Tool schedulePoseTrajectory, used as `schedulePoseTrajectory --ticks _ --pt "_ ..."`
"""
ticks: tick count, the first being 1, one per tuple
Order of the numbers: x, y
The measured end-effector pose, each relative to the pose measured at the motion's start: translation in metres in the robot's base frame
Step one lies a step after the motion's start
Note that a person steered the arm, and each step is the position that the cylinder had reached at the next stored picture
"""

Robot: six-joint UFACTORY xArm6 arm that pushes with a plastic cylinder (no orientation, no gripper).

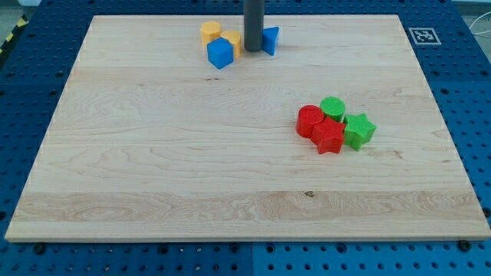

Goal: Push blue triangle to yellow hexagon

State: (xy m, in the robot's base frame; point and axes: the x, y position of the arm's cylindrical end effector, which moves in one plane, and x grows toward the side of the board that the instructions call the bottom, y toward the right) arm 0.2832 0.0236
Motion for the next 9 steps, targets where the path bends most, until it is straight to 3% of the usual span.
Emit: schedulePoseTrajectory --ticks 2,4,5,7,9 --pt "0.016 0.092" --pt "0.02 0.144" --pt "0.015 0.142" --pt "-0.012 0.076" --pt "-0.02 0.088"
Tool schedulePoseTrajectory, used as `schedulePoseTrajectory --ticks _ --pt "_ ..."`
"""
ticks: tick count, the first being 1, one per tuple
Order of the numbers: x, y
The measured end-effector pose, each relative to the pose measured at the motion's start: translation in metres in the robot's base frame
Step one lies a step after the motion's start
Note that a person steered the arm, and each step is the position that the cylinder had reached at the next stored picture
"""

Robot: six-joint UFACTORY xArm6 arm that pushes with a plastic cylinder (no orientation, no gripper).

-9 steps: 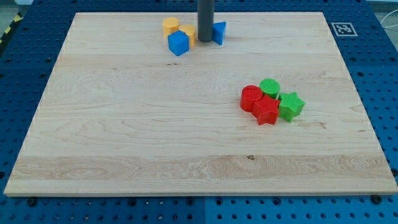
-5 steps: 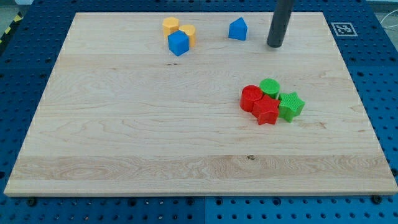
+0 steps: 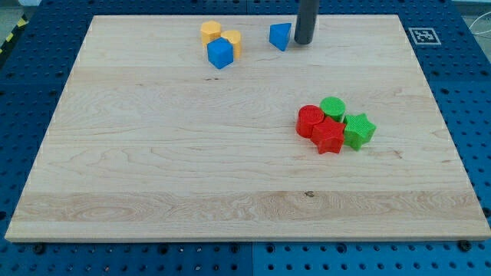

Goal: Push blue triangle to yellow hexagon

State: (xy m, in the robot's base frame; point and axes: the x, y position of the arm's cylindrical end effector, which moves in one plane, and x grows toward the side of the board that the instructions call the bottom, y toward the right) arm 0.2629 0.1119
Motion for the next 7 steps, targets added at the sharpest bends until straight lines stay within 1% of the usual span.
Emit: schedulePoseTrajectory --ticks 1,2,5,6,7 --pt "-0.004 0.004" --pt "-0.004 -0.009" --pt "-0.013 -0.099" --pt "-0.022 -0.117" --pt "-0.047 -0.117"
